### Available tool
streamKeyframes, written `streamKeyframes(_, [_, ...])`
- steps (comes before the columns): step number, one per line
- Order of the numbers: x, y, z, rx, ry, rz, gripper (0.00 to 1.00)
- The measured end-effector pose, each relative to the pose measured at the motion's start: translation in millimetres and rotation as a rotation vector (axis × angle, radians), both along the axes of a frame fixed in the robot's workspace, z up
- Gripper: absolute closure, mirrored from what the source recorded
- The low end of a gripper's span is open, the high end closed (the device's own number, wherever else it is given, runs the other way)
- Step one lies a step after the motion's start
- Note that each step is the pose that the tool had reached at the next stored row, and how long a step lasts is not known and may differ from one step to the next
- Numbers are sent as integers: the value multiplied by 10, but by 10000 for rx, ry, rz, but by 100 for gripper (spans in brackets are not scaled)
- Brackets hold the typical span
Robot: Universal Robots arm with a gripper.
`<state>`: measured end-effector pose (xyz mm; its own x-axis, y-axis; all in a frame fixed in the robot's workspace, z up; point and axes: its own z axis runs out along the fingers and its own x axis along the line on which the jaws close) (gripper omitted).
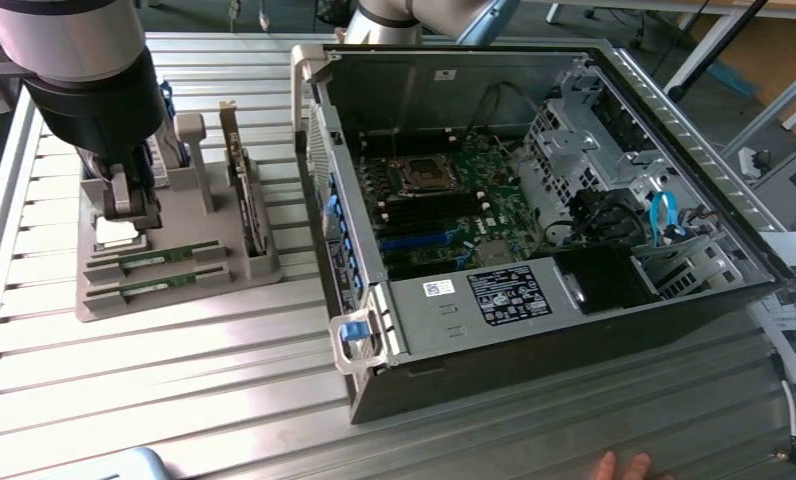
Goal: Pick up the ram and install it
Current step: 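Pick up the ram and move it above insertion slot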
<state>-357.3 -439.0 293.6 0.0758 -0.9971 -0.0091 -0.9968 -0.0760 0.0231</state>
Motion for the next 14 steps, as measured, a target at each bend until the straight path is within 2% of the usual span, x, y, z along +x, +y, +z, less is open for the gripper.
streamKeyframes(7, [0,0,0,0,0,0,76])
streamKeyframes(14, [0,-63,0,1,0,0,76])
